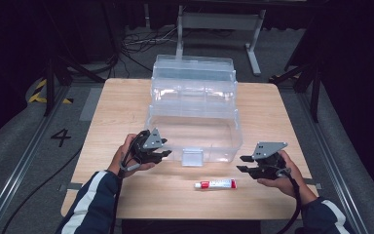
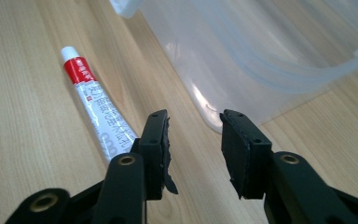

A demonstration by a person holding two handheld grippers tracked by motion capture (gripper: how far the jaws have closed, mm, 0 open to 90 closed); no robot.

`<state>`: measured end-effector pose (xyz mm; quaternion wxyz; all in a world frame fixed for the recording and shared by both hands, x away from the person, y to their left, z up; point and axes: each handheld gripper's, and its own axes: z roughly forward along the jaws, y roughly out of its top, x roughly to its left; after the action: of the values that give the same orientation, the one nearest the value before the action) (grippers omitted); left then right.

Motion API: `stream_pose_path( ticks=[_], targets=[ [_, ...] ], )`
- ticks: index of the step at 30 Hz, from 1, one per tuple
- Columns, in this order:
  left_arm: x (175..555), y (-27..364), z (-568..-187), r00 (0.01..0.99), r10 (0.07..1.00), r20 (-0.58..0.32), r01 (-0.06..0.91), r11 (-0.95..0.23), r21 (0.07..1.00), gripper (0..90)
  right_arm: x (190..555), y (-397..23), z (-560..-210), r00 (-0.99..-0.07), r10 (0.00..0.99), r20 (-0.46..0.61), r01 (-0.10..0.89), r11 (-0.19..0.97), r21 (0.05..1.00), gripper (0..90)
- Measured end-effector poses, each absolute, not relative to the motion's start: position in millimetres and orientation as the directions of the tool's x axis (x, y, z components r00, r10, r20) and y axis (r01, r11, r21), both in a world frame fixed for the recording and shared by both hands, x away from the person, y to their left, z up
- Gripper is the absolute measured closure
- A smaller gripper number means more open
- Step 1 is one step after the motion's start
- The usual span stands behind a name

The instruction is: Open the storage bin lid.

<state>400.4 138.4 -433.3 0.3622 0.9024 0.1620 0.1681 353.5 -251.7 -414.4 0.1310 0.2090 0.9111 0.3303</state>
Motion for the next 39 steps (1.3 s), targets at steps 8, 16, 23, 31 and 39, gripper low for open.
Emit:
stream_pose_path(
  ticks=[8,16,23,31,39],
  targets=[
    [400,139,-434,0.889,0.426,0.171,0.181,-0.668,0.721,55.1,349,-233,-419,-0.911,0.404,-0.081,0.267,0.730,0.629,59.0],
    [400,138,-433,0.884,0.438,0.165,0.198,-0.669,0.717,53.8,346,-214,-421,-0.945,0.321,-0.061,0.229,0.783,0.578,58.6],
    [397,138,-428,0.873,0.457,0.173,0.199,-0.656,0.728,47.1,344,-194,-426,-0.974,0.223,-0.033,0.174,0.840,0.515,56.9],
    [386,146,-415,0.842,0.499,0.206,0.201,-0.644,0.738,34.6,345,-179,-429,-0.986,0.167,-0.023,0.137,0.875,0.465,56.1],
    [376,162,-406,0.806,0.551,0.215,0.220,-0.618,0.755,27.9,349,-165,-433,-0.990,0.141,-0.019,0.120,0.902,0.416,55.1]
  ],
)
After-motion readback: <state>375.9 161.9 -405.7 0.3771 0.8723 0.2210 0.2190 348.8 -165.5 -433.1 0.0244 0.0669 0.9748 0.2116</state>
